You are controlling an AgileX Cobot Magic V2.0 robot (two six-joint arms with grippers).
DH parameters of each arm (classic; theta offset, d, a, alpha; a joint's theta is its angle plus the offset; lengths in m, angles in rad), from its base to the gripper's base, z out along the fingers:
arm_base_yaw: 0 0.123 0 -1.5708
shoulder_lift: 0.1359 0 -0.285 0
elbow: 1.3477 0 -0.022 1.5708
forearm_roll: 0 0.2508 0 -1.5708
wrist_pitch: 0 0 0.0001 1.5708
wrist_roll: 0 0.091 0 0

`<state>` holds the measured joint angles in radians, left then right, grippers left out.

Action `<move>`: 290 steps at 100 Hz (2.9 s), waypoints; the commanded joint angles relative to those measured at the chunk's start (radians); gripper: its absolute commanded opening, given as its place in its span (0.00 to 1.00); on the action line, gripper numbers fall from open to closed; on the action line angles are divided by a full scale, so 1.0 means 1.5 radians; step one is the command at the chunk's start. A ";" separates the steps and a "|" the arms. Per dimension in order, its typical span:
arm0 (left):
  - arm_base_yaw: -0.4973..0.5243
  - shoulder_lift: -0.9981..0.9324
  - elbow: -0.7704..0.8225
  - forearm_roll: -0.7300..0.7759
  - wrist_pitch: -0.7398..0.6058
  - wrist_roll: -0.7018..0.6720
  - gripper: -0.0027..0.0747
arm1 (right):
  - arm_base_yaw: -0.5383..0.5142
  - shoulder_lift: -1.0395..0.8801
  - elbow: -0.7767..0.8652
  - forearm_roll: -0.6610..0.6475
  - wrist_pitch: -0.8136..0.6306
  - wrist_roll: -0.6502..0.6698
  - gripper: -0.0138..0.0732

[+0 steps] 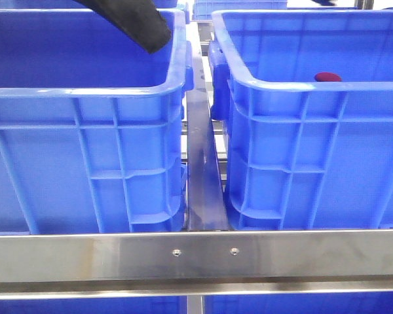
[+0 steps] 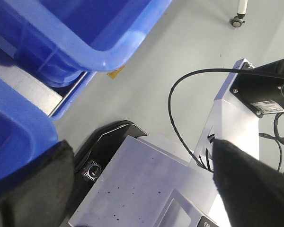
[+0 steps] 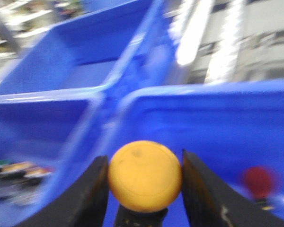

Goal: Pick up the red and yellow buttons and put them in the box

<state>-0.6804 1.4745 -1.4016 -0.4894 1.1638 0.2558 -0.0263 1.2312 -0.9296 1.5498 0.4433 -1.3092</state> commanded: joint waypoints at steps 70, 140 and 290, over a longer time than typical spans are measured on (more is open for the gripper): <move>-0.004 -0.026 -0.017 -0.031 -0.041 0.000 0.76 | -0.003 0.232 -0.131 0.030 -0.338 -0.127 0.42; -0.004 -0.026 -0.017 -0.031 -0.039 0.000 0.76 | -0.003 0.374 -0.208 0.029 -0.376 -0.127 0.44; -0.004 -0.052 0.080 0.008 -0.140 0.000 0.07 | -0.003 -0.157 0.166 0.030 -0.264 -0.127 0.09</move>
<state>-0.6804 1.4573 -1.2950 -0.4443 1.0281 0.2558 -0.0263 1.0901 -0.6969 1.5938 0.0000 -1.4879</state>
